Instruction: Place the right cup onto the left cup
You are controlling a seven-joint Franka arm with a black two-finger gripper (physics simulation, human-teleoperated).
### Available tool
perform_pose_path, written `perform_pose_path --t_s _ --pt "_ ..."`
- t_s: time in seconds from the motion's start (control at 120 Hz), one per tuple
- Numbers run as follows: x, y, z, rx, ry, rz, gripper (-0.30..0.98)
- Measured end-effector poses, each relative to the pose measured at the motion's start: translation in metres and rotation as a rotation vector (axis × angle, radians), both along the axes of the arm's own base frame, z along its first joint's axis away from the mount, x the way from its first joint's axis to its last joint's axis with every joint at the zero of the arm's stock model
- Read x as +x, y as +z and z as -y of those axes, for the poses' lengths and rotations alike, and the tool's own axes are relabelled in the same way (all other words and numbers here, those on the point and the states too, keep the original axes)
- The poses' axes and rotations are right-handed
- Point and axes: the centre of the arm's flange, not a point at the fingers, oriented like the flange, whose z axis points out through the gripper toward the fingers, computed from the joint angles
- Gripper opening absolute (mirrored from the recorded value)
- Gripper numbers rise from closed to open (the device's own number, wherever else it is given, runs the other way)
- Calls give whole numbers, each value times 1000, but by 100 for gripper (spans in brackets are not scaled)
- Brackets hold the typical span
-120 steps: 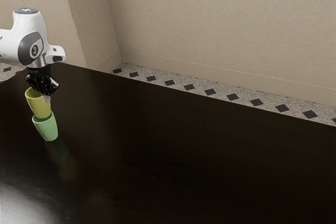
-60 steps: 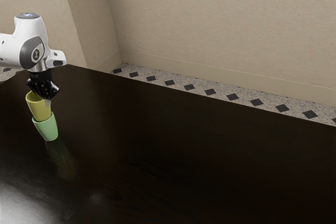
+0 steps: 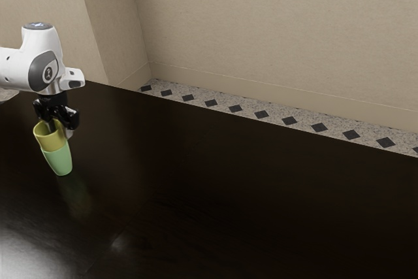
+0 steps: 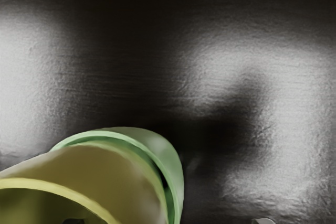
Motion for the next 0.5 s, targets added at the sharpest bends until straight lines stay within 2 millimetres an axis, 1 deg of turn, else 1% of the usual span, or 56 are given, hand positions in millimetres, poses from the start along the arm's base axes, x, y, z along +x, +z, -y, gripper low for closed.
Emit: perform_pose_path --t_s 0.108,0.242,0.342,0.417,0.5 --pt "-1 8 2 0 -5 12 54" --pt "-7 30 6 -3 -10 44 61" --pt "-11 53 13 -7 -20 73 64" --pt "-13 73 29 -18 -43 92 65" --pt "-9 87 63 -54 -84 100 66"
